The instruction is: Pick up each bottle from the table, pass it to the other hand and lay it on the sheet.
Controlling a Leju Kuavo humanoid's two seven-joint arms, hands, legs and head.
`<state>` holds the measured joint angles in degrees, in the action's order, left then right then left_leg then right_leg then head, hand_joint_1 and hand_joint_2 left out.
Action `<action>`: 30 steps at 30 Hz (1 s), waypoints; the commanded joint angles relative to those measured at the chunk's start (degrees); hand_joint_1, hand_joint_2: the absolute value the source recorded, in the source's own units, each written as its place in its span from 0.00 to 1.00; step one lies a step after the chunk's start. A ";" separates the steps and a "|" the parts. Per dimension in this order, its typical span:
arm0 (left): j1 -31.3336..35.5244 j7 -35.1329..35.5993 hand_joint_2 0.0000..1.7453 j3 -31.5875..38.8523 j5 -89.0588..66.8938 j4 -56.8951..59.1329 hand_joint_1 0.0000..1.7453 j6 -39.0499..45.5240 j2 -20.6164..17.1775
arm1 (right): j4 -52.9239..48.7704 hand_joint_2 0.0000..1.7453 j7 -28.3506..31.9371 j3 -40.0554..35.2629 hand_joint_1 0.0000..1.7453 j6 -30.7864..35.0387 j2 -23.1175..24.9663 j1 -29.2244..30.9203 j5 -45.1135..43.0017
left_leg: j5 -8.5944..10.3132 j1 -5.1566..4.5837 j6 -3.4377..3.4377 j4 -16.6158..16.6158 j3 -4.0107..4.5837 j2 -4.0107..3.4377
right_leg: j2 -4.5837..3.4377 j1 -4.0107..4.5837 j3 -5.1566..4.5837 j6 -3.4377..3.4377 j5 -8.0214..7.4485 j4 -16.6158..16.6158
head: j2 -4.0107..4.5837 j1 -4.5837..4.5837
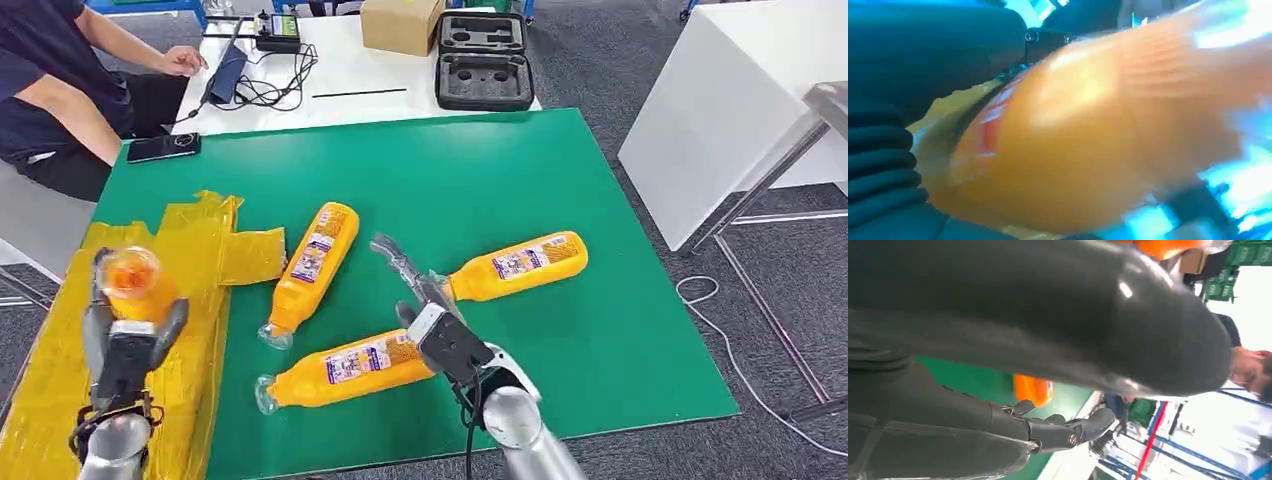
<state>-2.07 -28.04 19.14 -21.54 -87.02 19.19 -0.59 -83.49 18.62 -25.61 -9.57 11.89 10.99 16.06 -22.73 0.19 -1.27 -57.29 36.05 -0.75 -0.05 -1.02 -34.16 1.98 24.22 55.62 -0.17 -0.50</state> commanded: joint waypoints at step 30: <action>-8.51 -5.67 0.00 -1.12 18.83 -12.77 0.00 0.00 6.84 | -3.00 1.00 -5.22 -3.61 0.00 6.68 -9.31 -11.94 16.51 | -0.28 0.07 0.06 0.00 -0.39 0.16 | 0.09 0.09 0.41 -0.12 0.24 -0.07 | 0.00 0.02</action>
<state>-10.93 -33.99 17.73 -3.39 -100.45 19.89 4.07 -86.64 13.29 -29.31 -3.28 3.52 -0.65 31.23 -22.80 0.19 -1.29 -57.28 36.06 -0.73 -0.06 -0.98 -34.20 1.98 24.26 55.60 -0.17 -0.48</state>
